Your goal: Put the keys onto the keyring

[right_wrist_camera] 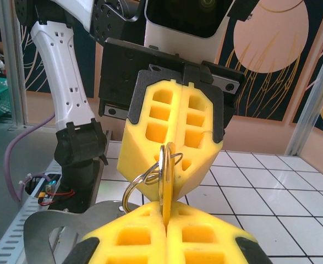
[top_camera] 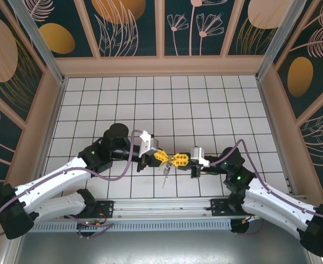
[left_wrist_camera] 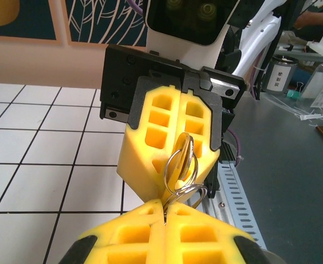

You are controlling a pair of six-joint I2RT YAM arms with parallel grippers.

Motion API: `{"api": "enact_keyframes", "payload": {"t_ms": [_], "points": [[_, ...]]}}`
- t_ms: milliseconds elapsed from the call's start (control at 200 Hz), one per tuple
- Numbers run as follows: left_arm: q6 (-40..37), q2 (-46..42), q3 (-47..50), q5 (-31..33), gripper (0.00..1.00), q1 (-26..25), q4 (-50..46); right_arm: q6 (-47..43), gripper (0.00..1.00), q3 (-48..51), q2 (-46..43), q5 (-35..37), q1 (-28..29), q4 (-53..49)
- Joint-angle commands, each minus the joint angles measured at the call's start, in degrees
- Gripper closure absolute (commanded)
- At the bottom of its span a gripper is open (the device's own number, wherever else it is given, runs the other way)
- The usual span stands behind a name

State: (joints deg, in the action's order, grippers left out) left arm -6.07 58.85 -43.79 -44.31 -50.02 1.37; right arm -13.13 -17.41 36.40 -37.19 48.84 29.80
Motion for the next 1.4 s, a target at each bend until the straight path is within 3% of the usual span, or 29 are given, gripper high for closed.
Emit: {"api": "enact_keyframes", "payload": {"t_ms": [0,631,1331,1396], "points": [[1.23,-0.47,0.82,1.91,1.0,-0.62,2.58,0.2,1.0,-1.25,-1.36,-0.25,0.07,3.07],[1.9,-4.01,0.99,4.04,1.0,-0.69,2.28,-4.93,1.0,-1.4,-3.95,-0.84,4.77,-2.19],[1.16,-4.63,-0.77,5.31,1.0,-0.48,-1.46,-5.75,1.0,-0.39,-4.43,0.89,5.0,-1.74],[-0.16,-5.45,-1.07,6.29,0.87,-0.54,-3.65,-5.51,1.0,-0.65,-4.44,0.72,4.95,-1.85]]}}
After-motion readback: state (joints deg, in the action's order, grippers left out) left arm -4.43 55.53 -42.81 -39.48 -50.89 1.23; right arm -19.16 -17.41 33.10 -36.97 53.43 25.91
